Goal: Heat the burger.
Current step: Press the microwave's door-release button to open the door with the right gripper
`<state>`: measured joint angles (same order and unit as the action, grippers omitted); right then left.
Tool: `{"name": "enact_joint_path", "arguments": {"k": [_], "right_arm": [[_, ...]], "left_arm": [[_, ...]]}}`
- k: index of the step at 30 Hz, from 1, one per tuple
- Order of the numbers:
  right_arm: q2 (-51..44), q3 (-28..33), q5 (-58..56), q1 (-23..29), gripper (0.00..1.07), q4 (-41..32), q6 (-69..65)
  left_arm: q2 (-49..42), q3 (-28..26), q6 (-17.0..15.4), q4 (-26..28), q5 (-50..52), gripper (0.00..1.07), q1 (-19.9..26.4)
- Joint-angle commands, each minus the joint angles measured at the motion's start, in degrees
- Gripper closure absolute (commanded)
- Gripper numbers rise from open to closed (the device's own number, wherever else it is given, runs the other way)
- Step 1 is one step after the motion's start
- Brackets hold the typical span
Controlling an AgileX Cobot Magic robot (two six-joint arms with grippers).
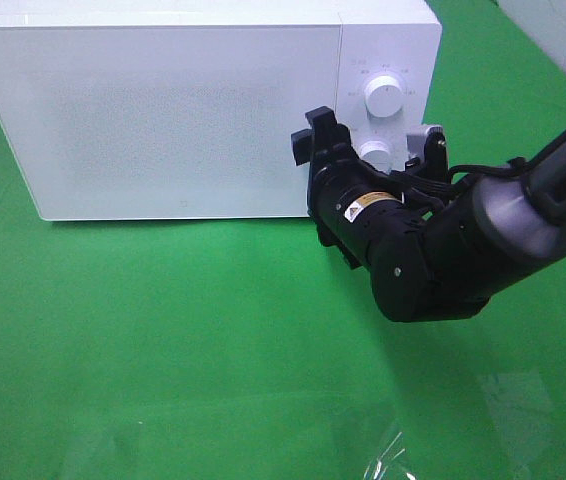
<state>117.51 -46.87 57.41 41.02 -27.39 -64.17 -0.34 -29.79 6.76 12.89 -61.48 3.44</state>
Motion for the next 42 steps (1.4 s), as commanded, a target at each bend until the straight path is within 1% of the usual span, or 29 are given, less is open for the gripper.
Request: {"name": "enact_joint_path", "arguments": {"k": [1,4,6,9,11,14,16,17,18,19,20,22,23,24,25,26,27,28,29,30,31,32,34,35,36,37,38,39,42], "right_arm": [[-2.9,2.2,-4.0,-0.1,0.33,0.1,6.8],[-3.6,2.6,-4.7,-0.1,0.33,0.1,8.0],[-6.2,3.7,-8.2,-0.2,0.33,0.1,14.3],[-6.9,3.7,-9.4,-0.2,0.33,0.1,16.7],[-9.6,3.7,-15.2,-0.2,0.33,0.1,25.7],[-11.2,3.7,-18.3,-0.2,0.33,0.1,30.4],[-13.3,3.7,-23.1,-0.2,0.33,0.1,38.4],[-13.3,3.7,-23.1,-0.2,0.33,0.1,38.4],[-14.8,3.7,-26.8,-0.2,0.33,0.3,43.1],[-14.8,3.7,-26.8,-0.2,0.33,0.3,43.1],[-16.4,3.7,-30.5,-0.2,0.33,0.3,48.3],[-17.2,3.7,-32.0,-0.3,0.33,0.5,50.2],[-18.8,3.7,-35.9,-0.9,0.33,1.8,53.5],[-18.8,3.7,-35.9,-0.9,0.33,1.8,53.5],[-20.6,3.7,-40.2,-2.0,0.33,5.1,55.2],[-20.6,3.7,-40.2,-2.0,0.33,5.1,55.2],[-22.3,3.7,-44.9,-3.0,0.33,9.3,55.2],[-22.3,3.7,-44.9,-3.0,0.33,9.3,55.2],[-23.5,3.7,-46.9,-3.8,0.33,11.0,55.2],[-25.7,3.7,-51.8,-5.4,0.33,14.9,55.1],[-25.7,3.7,-51.8,-5.4,0.33,14.9,55.1],[-28.4,3.7,-56.2,-6.9,0.33,17.6,55.1],[-29.9,3.7,-58.1,-7.6,0.33,19.0,55.2],[-32.7,3.7,-63.2,-8.9,0.33,21.8,55.2],[-32.7,3.7,-63.2,-8.9,0.33,21.8,55.2],[-35.8,3.7,-68.0,-9.5,0.33,23.9,55.2],[-35.8,3.7,-68.0,-9.5,0.33,23.9,55.2],[-39.2,3.7,-71.9,-9.6,0.33,25.9,55.2],[-42.2,3.7,-75.5,-9.6,0.33,26.2,55.2]], "left_arm": [[-0.9,0.2,-0.1,0.6,0.4,0.1,0.1],[-0.9,0.2,-0.1,0.6,0.4,0.1,0.1],[-0.9,0.2,-0.1,0.6,0.4,0.1,0.1],[-0.9,0.2,-0.1,0.6,0.4,0.1,0.1],[-0.9,0.2,-0.1,0.6,0.4,0.1,0.1],[-0.9,0.2,-0.1,0.6,0.4,0.1,0.1],[-0.9,0.2,-0.1,0.6,0.4,0.1,0.1],[-0.9,0.2,-0.1,0.6,0.4,0.1,0.1],[-0.9,0.2,-0.1,0.6,0.4,0.1,0.1],[-0.9,0.2,-0.1,0.6,0.4,0.1,0.1],[-0.9,0.2,-0.1,0.6,0.4,0.1,0.1],[-0.9,0.2,-0.1,0.6,0.4,0.1,0.1],[-0.9,0.2,-0.1,0.6,0.4,0.1,0.1],[-0.9,0.2,-0.1,0.6,0.4,0.1,0.1],[-0.9,0.2,-0.1,0.6,0.4,0.1,0.1],[-0.9,0.2,-0.1,0.6,0.4,0.1,0.1],[-0.9,0.2,-0.1,0.6,0.4,0.1,0.1],[-0.9,0.2,-0.1,0.6,0.4,0.1,0.1],[-0.9,0.2,-0.1,0.6,0.4,0.1,0.1],[-0.9,0.2,-0.1,0.6,0.4,0.1,0.1],[-0.9,0.2,-0.1,0.6,0.4,0.1,0.1],[-0.9,0.2,-0.1,0.6,0.4,0.1,0.1],[-0.9,0.2,-0.1,0.6,0.4,0.1,0.1],[-0.9,0.2,-0.1,0.6,0.4,0.1,0.1],[-0.9,0.2,-0.1,0.6,0.4,0.1,0.1],[-0.9,0.2,-0.1,0.6,0.4,0.1,0.1],[-0.9,0.2,-0.1,0.6,0.4,0.1,0.1],[-0.9,0.2,-0.1,0.6,0.4,0.1,0.1],[-0.9,0.2,-0.1,0.6,0.4,0.1,0.1]]}}
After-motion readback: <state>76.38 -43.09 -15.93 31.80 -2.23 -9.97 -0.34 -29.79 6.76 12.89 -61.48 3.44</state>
